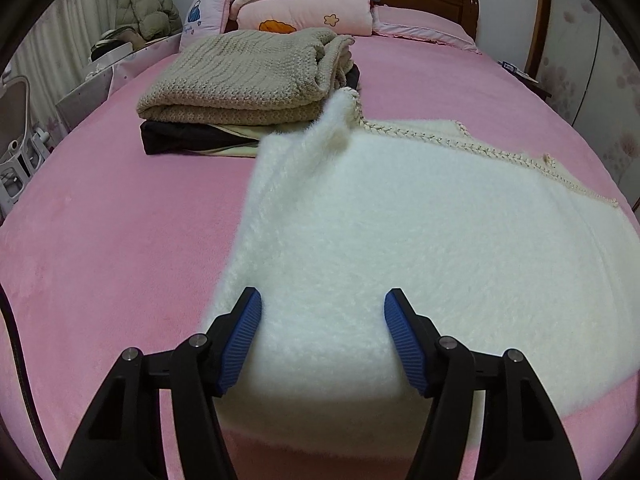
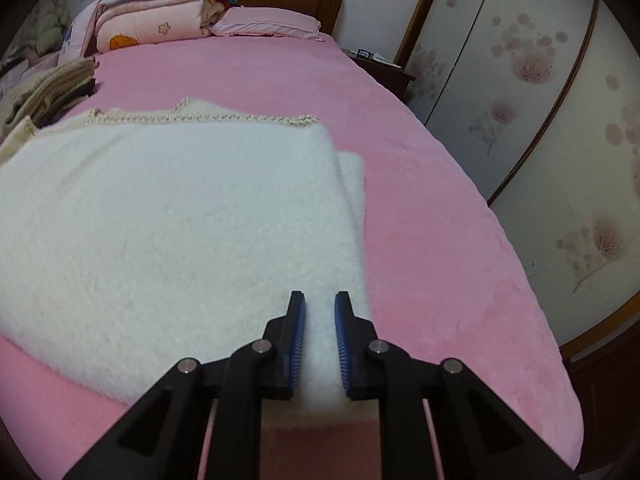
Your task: Fold large clothes
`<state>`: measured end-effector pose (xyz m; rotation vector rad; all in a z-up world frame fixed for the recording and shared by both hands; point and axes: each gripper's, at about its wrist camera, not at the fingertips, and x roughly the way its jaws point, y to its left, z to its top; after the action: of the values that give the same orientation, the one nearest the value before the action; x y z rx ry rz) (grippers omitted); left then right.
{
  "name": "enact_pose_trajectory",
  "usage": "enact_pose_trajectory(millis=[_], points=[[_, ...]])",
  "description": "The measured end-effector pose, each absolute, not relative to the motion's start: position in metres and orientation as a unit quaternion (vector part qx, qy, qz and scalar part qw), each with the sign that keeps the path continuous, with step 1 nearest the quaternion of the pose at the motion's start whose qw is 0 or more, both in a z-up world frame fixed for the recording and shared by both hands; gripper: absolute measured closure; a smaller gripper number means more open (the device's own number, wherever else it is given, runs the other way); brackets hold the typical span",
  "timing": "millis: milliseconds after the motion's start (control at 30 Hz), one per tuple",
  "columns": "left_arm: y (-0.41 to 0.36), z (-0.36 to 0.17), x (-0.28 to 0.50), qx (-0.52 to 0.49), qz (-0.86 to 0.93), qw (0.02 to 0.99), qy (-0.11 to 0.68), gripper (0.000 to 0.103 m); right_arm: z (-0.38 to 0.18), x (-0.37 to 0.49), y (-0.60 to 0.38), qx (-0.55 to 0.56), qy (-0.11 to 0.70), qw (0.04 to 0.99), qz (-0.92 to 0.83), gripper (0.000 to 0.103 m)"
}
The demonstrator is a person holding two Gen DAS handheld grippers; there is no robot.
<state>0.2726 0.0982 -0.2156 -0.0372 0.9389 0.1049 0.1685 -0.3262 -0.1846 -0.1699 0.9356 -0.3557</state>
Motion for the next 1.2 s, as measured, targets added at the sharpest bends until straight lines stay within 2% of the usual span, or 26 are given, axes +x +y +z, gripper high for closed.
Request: enact_pose_trajectory(millis=[300, 433, 633, 733, 967, 1200], points=[[0.099, -0.207, 0.279, -0.026, 0.049, 0.879, 0.473, 0.038, -0.182, 0.183, -0.327, -0.053, 0.468, 0.866, -0.172, 0.087], [0.1, -0.194, 0.275, -0.033, 0.054, 0.879, 0.473, 0.032, -0.176, 0.185, -0.33, -0.019, 0.484, 0.858, -0.173, 0.086], [0.099, -0.167, 0.259, -0.036, 0.05, 0.884, 0.463, 0.031, -0.168, 0.175, -0.325, 0.037, 0.498, 0.851, -0.162, 0.086], [0.097, -0.152, 0.245, -0.047, 0.038, 0.889, 0.454, 0.027, -0.159, 0.165, -0.311, 0.042, 0.499, 0.854, -0.144, 0.086], [0.093, -0.128, 0.202, -0.058, 0.015, 0.903, 0.426, 0.017, -0.132, 0.131, -0.266, 0.042, 0.475, 0.873, -0.097, 0.086], [0.109, -0.149, 0.167, -0.102, -0.015, 0.897, 0.43, 0.015, -0.108, 0.102, -0.233, 0.05, 0.435, 0.897, -0.065, 0.086]])
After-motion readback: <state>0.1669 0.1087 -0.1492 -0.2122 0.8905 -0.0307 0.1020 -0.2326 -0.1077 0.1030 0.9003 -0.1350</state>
